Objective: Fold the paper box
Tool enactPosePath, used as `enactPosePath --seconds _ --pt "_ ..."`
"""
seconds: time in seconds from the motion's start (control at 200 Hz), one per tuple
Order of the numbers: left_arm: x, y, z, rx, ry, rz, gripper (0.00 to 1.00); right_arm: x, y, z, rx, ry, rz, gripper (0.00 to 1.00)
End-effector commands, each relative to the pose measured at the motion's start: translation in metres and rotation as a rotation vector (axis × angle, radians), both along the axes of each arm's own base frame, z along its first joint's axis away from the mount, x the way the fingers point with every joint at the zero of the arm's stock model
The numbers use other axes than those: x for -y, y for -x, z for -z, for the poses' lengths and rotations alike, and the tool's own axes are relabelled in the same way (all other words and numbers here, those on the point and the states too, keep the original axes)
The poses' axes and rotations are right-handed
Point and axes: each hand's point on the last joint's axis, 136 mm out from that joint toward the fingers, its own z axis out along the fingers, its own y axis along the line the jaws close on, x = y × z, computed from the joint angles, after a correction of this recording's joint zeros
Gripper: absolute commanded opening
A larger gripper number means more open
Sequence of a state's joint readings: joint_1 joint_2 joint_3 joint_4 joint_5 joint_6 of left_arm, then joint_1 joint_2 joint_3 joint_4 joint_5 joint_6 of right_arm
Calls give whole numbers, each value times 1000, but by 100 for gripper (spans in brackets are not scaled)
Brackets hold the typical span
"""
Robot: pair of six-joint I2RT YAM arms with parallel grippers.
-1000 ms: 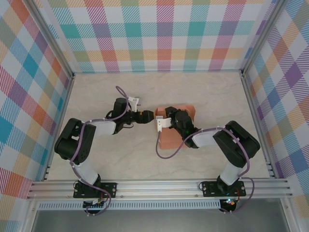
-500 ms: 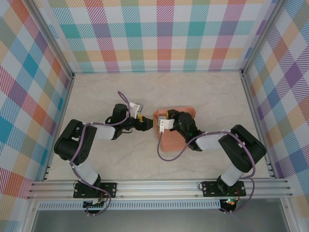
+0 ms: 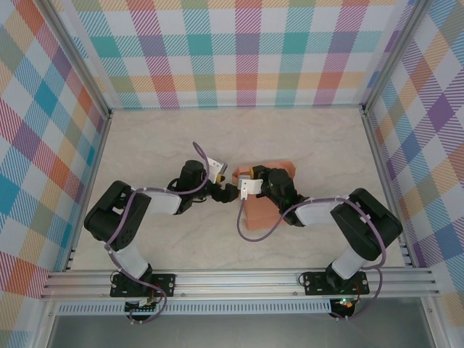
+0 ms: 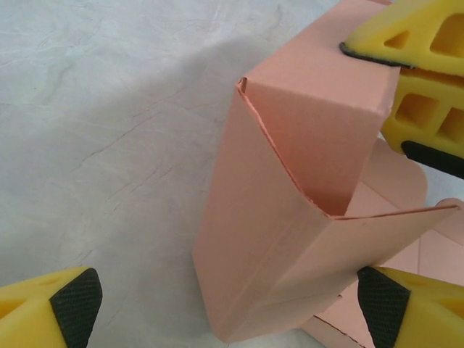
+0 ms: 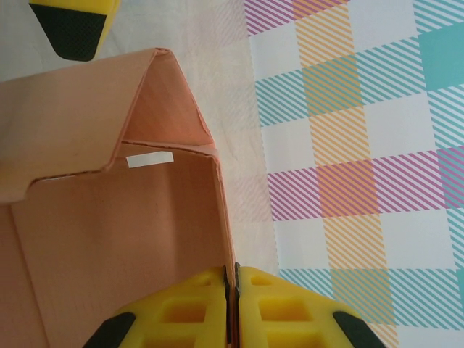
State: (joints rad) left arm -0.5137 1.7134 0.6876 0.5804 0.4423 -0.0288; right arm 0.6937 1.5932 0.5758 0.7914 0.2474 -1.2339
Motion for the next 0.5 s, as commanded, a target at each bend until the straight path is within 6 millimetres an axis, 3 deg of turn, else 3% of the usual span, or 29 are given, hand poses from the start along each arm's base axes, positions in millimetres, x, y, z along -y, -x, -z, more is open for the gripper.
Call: enactPosePath --seconds 0.0,0.23,0.495 --pt "-9 0 0 76 -60 -15 94 -1 10 -4 -43 -49 -29 10" --pt "-27 -12 2 117 -100 -98 92 0 29 10 -119 5 -90 11" --pt "-19 -24 -8 145 -59 -95 88 1 30 25 -165 31 -87 11"
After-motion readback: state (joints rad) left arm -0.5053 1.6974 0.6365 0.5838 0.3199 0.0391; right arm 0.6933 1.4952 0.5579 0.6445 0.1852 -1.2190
